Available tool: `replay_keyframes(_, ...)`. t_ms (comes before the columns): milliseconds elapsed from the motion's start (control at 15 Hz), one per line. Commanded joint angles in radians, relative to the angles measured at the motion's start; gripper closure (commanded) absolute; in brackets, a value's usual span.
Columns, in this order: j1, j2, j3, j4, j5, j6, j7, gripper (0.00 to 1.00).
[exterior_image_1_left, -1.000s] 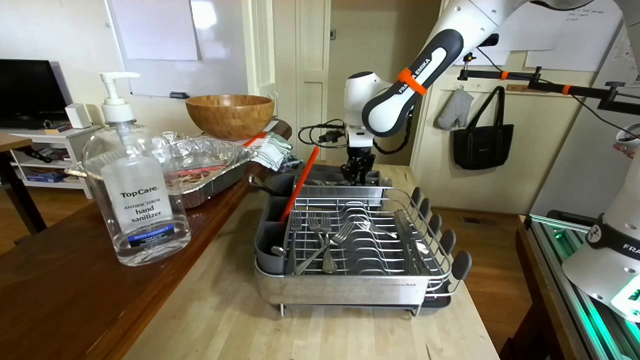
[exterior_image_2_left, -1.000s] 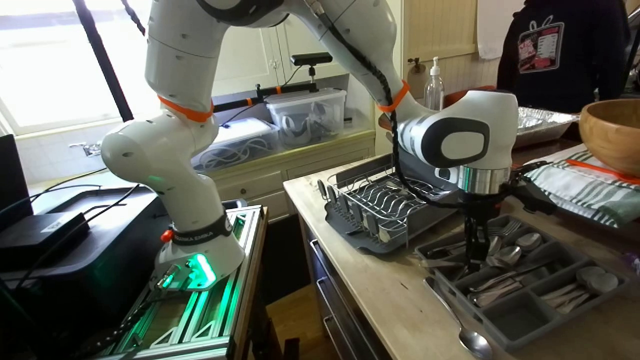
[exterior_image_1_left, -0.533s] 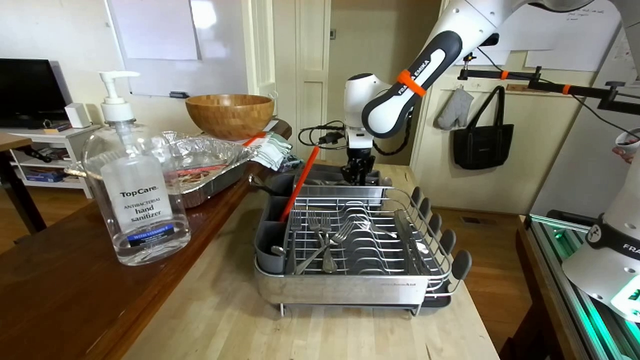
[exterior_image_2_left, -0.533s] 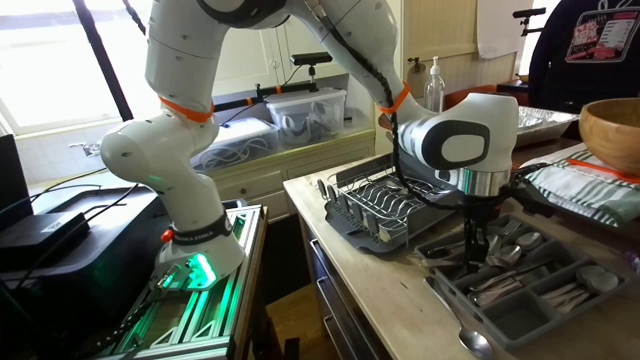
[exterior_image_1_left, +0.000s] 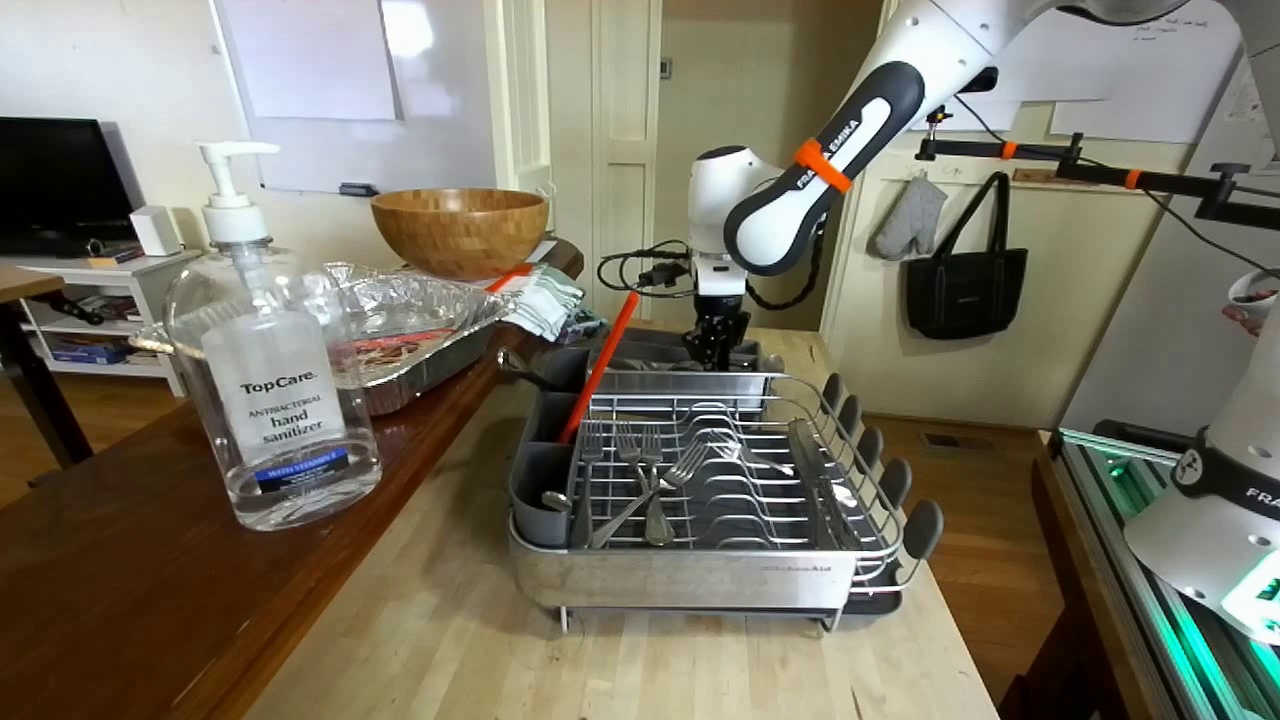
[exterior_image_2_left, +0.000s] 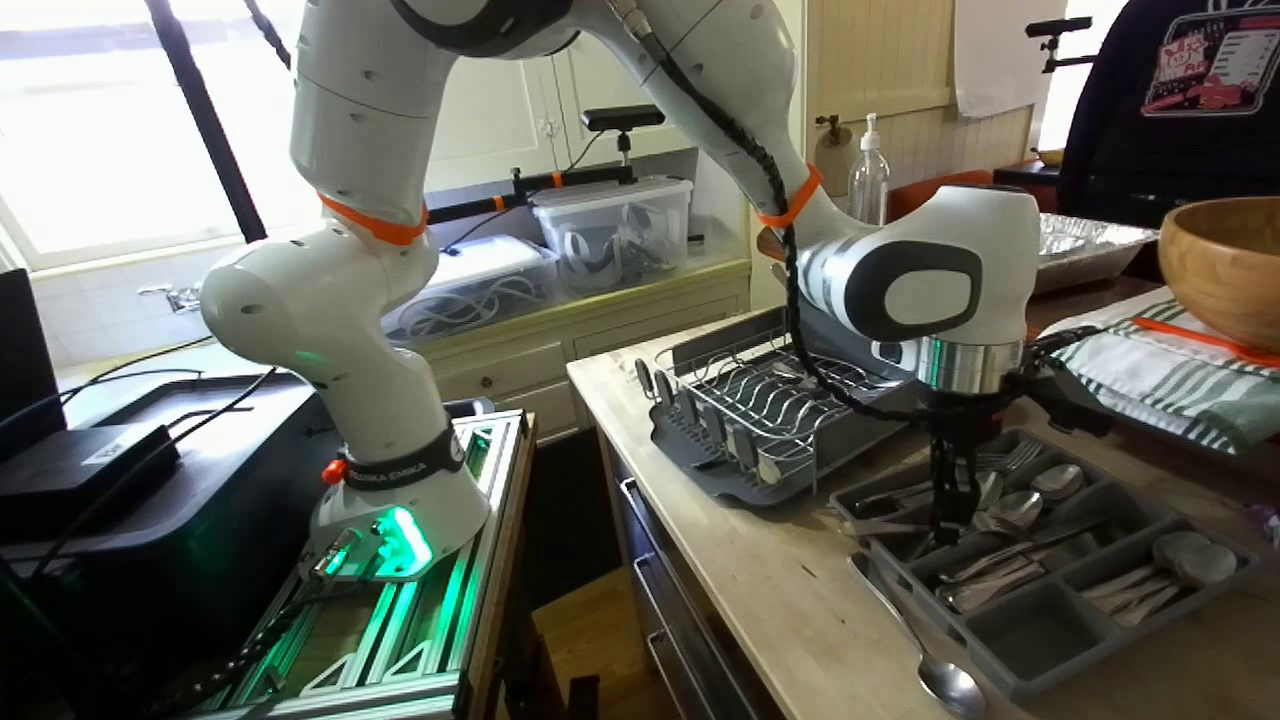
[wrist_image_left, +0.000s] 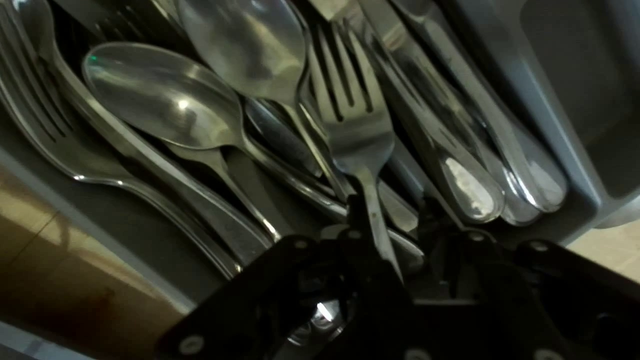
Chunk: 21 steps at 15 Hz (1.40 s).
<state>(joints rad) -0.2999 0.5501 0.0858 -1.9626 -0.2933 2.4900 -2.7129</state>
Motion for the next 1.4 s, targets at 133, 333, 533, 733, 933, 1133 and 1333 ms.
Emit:
replay_keyframes(133,-0.014,0.052,0.005,0.027,-0.008,0.031,-0.042,0.57)
replay_keyframes(333,-0.013,0.066,0.009,0.034,-0.019,0.026,-0.04,0.51)
replay_keyframes(533,0.016,0.074,-0.007,0.029,-0.009,0.027,-0.033,0.77)
replay_keyframes(733,0.041,0.075,-0.021,0.026,-0.001,0.034,-0.034,0.99)
replay_keyframes(933,0.059,0.052,-0.036,0.018,0.0,0.036,-0.033,1.0)
replay_keyframes(1133,0.043,-0.029,-0.026,-0.035,-0.065,0.032,-0.035,0.99)
replay_keyframes(1333,-0.002,-0.108,0.028,-0.092,-0.214,0.061,-0.037,0.99)
